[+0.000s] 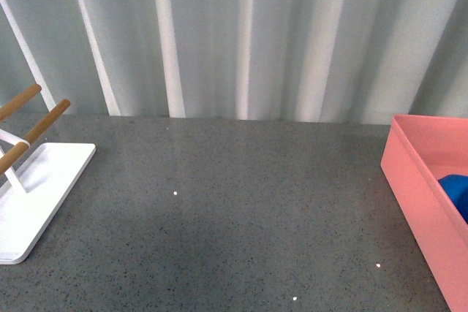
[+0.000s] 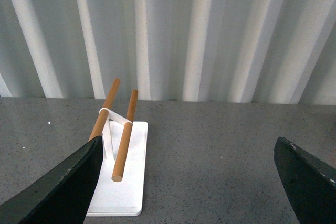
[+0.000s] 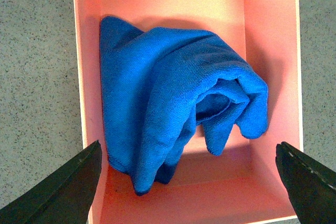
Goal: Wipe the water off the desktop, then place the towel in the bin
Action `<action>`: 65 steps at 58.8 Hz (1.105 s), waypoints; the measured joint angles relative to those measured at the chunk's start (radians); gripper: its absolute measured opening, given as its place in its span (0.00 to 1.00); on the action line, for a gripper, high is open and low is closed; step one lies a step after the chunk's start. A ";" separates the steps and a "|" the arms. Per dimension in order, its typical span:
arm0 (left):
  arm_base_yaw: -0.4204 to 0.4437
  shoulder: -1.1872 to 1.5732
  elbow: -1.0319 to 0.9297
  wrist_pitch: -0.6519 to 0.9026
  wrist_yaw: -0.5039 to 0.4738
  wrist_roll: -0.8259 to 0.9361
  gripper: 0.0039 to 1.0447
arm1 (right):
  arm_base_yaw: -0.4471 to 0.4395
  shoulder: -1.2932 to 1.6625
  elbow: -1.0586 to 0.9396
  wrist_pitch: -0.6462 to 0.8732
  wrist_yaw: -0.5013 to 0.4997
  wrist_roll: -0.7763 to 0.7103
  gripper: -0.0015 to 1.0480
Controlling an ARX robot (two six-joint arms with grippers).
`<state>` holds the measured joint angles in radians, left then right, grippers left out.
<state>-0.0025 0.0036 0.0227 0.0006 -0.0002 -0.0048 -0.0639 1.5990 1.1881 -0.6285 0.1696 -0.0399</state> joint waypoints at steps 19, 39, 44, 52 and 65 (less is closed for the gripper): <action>0.000 0.000 0.000 0.000 0.000 0.000 0.94 | -0.006 -0.156 -0.524 0.993 -0.240 0.023 0.63; 0.000 -0.001 0.000 0.000 0.000 0.000 0.94 | 0.059 -0.383 -0.876 1.518 -0.179 0.023 0.05; 0.000 -0.001 0.000 0.000 0.000 0.000 0.94 | 0.062 -0.433 -0.929 1.517 -0.177 0.023 0.03; 0.000 -0.001 0.000 0.000 0.000 0.000 0.94 | 0.062 -0.527 -0.993 1.500 -0.177 0.023 0.03; 0.000 -0.001 0.000 0.000 0.000 0.000 0.94 | 0.063 -0.669 -1.074 1.432 -0.175 0.023 0.03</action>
<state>-0.0025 0.0029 0.0227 0.0006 -0.0006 -0.0048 -0.0013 0.9302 0.1139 0.8040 -0.0051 -0.0166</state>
